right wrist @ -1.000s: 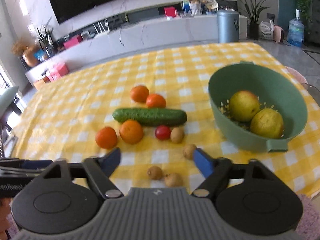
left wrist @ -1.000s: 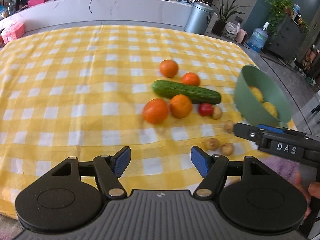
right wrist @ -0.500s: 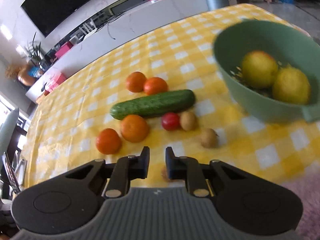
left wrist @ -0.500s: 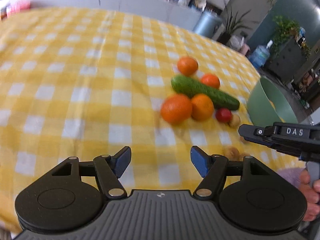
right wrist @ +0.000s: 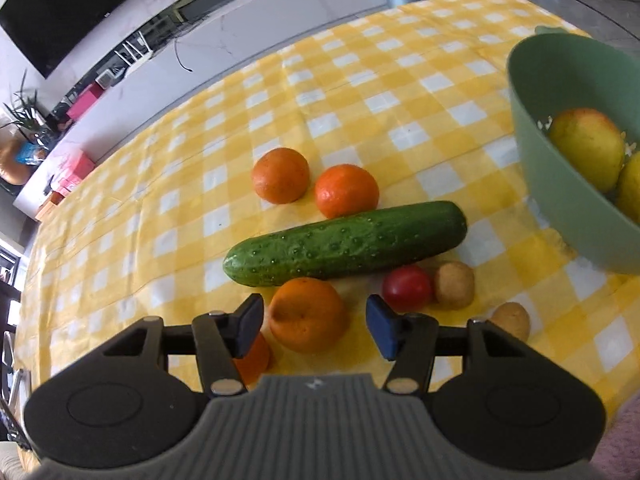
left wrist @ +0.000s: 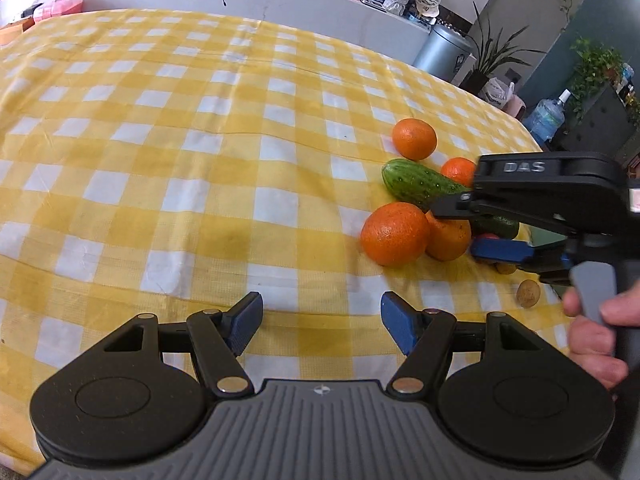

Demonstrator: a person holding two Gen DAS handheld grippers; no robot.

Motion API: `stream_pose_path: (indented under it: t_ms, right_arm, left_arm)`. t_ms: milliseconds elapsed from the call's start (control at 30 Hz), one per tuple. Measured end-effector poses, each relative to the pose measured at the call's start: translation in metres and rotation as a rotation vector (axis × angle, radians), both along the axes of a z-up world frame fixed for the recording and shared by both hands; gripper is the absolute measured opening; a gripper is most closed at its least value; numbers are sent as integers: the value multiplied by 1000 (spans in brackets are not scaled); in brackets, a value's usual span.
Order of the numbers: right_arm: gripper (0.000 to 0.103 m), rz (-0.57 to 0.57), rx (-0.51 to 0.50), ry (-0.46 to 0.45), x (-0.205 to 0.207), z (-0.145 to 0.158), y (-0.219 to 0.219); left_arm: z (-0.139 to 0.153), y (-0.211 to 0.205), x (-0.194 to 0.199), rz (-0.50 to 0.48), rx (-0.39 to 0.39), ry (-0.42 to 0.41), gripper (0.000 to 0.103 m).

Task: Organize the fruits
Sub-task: 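Grasp a mandarin orange beside the cucumber with the right tool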

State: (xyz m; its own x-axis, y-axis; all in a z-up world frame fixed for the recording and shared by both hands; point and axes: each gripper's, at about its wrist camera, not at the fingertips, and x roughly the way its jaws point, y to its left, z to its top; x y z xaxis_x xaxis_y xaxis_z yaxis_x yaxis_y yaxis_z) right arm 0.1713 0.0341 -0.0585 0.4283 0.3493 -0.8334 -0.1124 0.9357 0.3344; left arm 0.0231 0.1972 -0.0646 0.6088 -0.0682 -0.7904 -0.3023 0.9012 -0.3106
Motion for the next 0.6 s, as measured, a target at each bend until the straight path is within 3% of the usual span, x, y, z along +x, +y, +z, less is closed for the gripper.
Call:
stream_pose_path:
  t_ms: [133,233,300,600]
  right_arm:
    - [54,-10,-26,4,3,-10,10]
    - [50,-4,-78,-49,-2,-14,18]
    - [43,-8,-68,-75,-5,-15,18]
    - [43,23,-34,-63,-15,-12,0]
  left_arm:
    - [0,-2,3,-7,11,-1,80]
    - [0,-2,3,-7,7,-3,80]
    - [0,-2,2,-6,3,-5,80]
    - [-1,-10,3,-35,50,-14,84]
